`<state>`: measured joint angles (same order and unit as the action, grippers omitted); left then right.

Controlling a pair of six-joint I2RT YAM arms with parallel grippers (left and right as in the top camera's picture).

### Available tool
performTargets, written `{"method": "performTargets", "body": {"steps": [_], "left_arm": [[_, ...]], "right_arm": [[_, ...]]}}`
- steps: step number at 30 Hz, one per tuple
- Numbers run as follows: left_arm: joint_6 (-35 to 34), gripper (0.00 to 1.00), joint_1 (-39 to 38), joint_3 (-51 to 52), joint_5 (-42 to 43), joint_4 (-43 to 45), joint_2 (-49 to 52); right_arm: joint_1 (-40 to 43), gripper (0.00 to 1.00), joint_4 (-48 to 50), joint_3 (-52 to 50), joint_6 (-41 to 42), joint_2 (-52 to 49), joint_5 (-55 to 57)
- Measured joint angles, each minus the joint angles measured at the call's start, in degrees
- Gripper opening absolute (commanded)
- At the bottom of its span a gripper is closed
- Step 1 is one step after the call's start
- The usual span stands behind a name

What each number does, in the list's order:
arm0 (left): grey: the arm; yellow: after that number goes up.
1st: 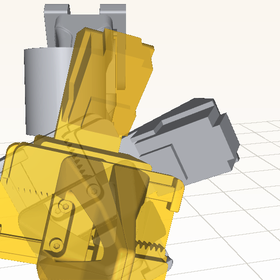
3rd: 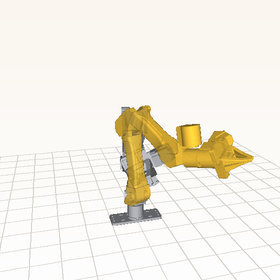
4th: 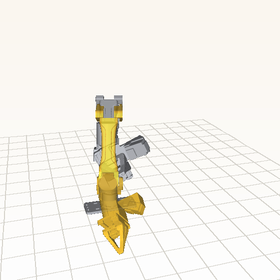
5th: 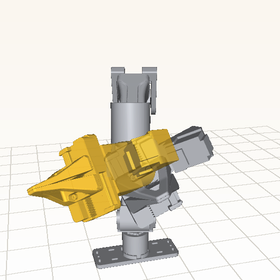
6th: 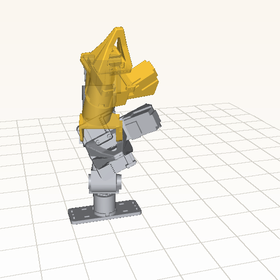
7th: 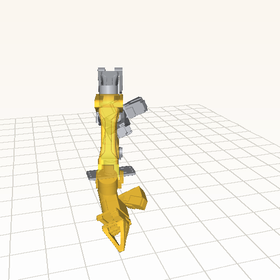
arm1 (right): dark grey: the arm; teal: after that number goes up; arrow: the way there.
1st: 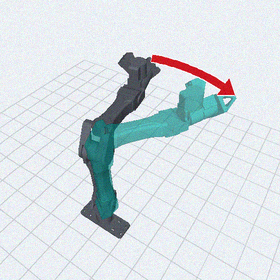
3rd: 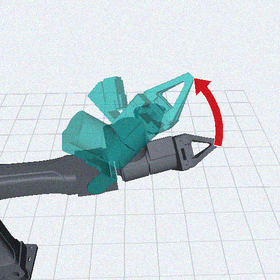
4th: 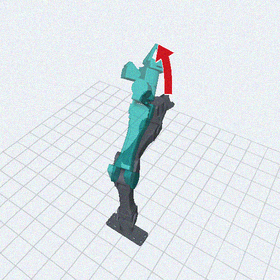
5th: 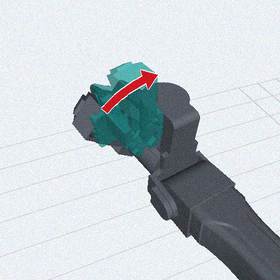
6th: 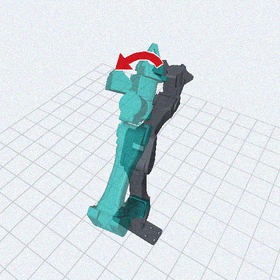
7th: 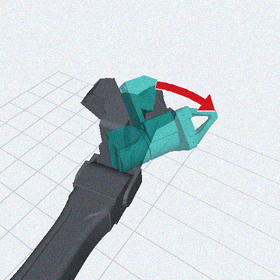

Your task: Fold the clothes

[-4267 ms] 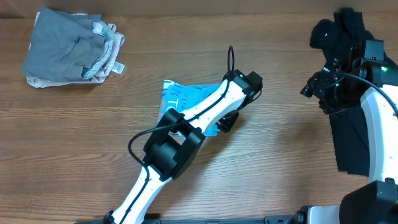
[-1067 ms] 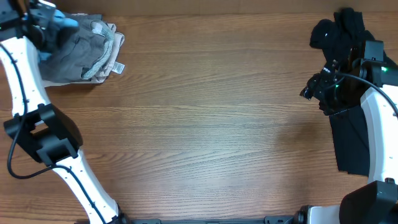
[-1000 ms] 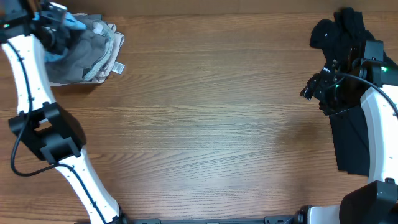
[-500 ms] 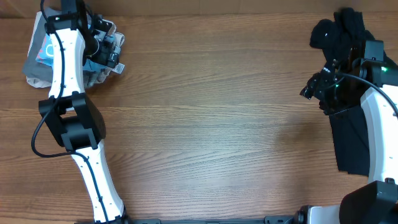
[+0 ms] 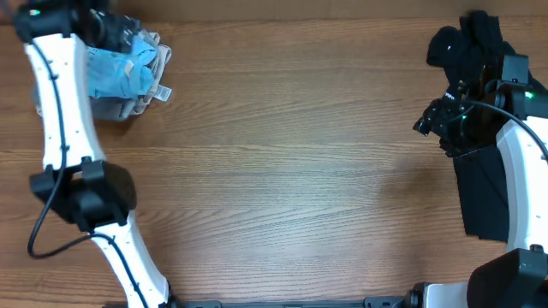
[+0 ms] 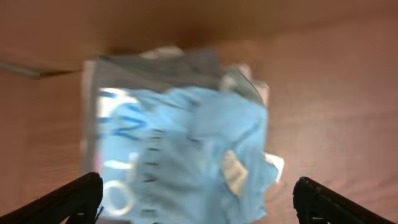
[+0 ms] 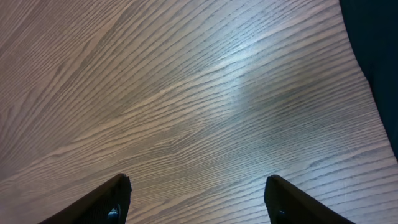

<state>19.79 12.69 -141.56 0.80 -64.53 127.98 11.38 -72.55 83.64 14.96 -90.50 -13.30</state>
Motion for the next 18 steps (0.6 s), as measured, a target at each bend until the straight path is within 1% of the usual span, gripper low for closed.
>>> {"method": "performTargets", "body": {"steps": [3,8,11,15,18], "left_arm": [[-4.0,1.00,2.7,-0.8,-0.2,0.6,-0.6],[-7.8,1.00,6.8,-0.8,-0.6,0.5,3.6],[-8.1,1.00,8.3,-0.7,-0.9,1.5,8.1],[-7.7,1.00,8.3,-0.3,-1.3,3.1,13.6],[-7.6,1.00,8.1,-0.2,-3.4,4.2,16.7]], "right_arm": [[0.0,0.73,0.0,0.0,0.0,0.0,0.0],[0.0,0.73,0.0,0.0,0.0,0.0,0.0],[0.0,0.73,0.1,0.0,0.0,0.0,0.0],[0.0,0.73,0.1,0.0,0.0,0.0,0.0],[0.0,0.73,0.0,0.0,0.0,0.0,0.0]]}}
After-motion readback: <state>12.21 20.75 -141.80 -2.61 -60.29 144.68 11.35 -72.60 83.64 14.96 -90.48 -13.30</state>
